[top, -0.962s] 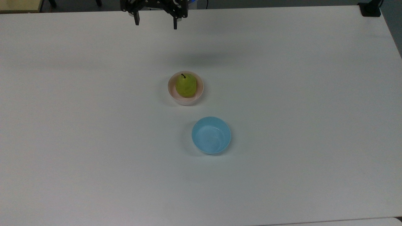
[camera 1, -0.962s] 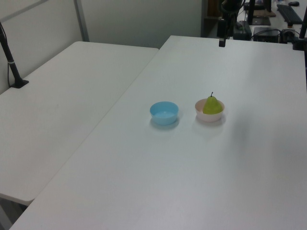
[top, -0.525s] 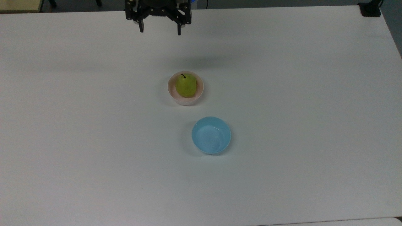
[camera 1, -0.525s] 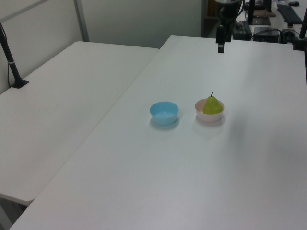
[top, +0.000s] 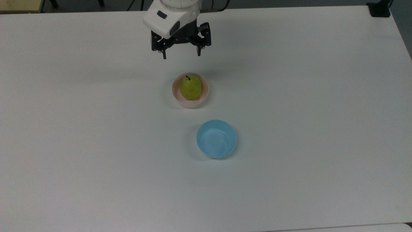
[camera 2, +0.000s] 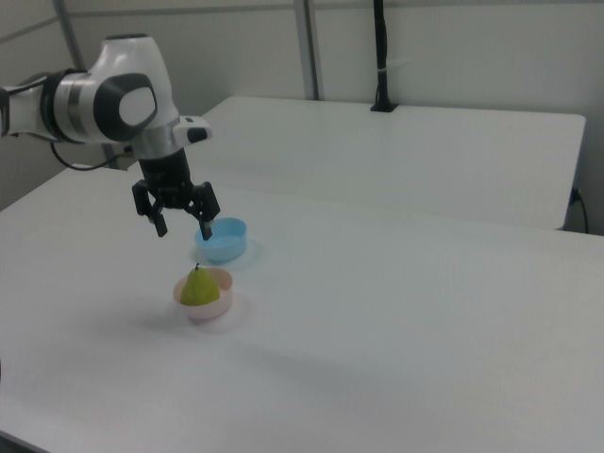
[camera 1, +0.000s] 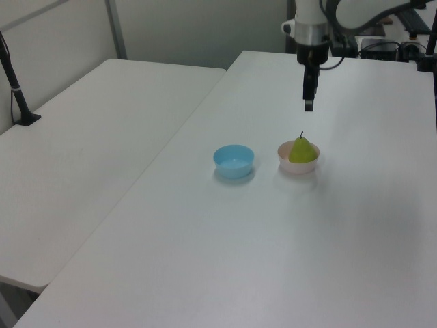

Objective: Pick up a pear from the bowl
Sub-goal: 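Move the open gripper over the green pear in the pink bowl and lower, then close the gripper around the green pear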

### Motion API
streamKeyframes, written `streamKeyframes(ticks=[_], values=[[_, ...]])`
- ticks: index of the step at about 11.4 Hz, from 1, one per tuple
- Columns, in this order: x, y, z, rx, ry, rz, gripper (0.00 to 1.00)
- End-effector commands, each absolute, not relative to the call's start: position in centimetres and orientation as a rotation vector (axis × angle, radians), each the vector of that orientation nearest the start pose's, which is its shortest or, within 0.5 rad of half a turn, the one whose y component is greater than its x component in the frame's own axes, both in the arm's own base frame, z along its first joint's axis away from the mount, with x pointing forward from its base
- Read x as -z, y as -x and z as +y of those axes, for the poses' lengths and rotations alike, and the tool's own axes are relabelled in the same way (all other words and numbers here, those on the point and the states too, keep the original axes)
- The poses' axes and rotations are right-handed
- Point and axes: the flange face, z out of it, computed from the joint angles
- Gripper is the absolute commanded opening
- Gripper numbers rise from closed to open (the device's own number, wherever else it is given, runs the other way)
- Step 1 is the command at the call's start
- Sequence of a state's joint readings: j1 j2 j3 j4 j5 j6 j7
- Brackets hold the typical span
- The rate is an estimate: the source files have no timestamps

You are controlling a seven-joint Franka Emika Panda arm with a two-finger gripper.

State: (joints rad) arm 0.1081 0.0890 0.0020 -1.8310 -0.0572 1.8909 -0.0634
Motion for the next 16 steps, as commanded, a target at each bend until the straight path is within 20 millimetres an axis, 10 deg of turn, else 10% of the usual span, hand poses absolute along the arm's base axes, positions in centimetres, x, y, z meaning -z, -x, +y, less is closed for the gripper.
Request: streamKeyframes(ticks=[1,10,16], values=[[-42.9,-58.1,7.2,-0.082,3.163,-0.419,1.00],[-34.5,-60.2,8.4,-0.133,3.185,-0.480,0.81],[-33.5,-60.5,8.4,-0.128,3.191,-0.487,0.57]])
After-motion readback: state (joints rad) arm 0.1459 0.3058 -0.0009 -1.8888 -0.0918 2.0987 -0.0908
